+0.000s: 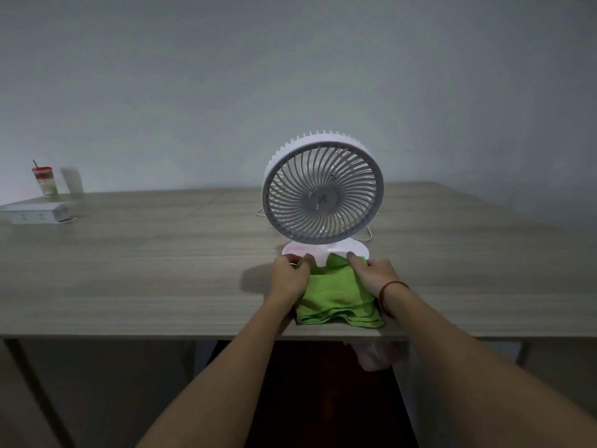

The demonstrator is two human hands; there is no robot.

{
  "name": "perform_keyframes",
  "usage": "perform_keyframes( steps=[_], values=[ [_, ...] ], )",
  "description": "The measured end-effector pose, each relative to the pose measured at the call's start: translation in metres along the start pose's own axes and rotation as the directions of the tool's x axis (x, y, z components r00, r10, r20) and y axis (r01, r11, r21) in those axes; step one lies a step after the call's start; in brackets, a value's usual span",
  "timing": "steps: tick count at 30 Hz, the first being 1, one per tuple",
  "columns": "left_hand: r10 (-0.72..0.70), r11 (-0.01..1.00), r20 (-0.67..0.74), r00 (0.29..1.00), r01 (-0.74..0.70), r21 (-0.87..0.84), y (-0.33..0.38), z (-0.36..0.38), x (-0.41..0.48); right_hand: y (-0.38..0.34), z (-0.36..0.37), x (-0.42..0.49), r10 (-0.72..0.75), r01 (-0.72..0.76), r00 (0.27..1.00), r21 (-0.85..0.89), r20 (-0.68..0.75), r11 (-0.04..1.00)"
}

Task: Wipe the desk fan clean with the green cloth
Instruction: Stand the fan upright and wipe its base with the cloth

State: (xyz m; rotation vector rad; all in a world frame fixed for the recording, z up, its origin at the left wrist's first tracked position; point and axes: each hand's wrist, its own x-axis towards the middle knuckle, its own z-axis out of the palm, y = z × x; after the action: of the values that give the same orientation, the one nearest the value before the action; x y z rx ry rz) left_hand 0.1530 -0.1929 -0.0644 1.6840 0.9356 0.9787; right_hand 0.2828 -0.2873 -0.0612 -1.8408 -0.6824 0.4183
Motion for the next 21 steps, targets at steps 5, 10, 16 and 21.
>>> perform_keyframes(
  steps=[5, 10, 16, 21],
  values=[
    [0.029, 0.980, -0.133, 0.991, -0.002, 0.201, -0.007, -0.015, 0.023, -0.015, 0.021, 0.013, -0.125, 0.117, 0.990, -0.107, -0.070, 0.987],
    [0.105, 0.839, -0.196, 0.975, 0.019, 0.545, -0.014, -0.016, 0.023, -0.011, 0.023, 0.023, -0.244, 0.193, 0.953, -0.258, -0.181, 0.947],
    [0.315, 0.596, 0.273, 0.909, -0.413, 0.689, -0.008, 0.013, 0.014, 0.011, 0.013, 0.035, -0.233, 0.231, 0.972, -0.378, 0.042, 0.896],
    [0.017, 0.646, 0.468, 0.883, -0.367, 0.669, 0.008, 0.029, 0.015, 0.009, 0.010, 0.032, -0.221, 0.234, 0.972, -0.411, 0.080, 0.881]
  ],
)
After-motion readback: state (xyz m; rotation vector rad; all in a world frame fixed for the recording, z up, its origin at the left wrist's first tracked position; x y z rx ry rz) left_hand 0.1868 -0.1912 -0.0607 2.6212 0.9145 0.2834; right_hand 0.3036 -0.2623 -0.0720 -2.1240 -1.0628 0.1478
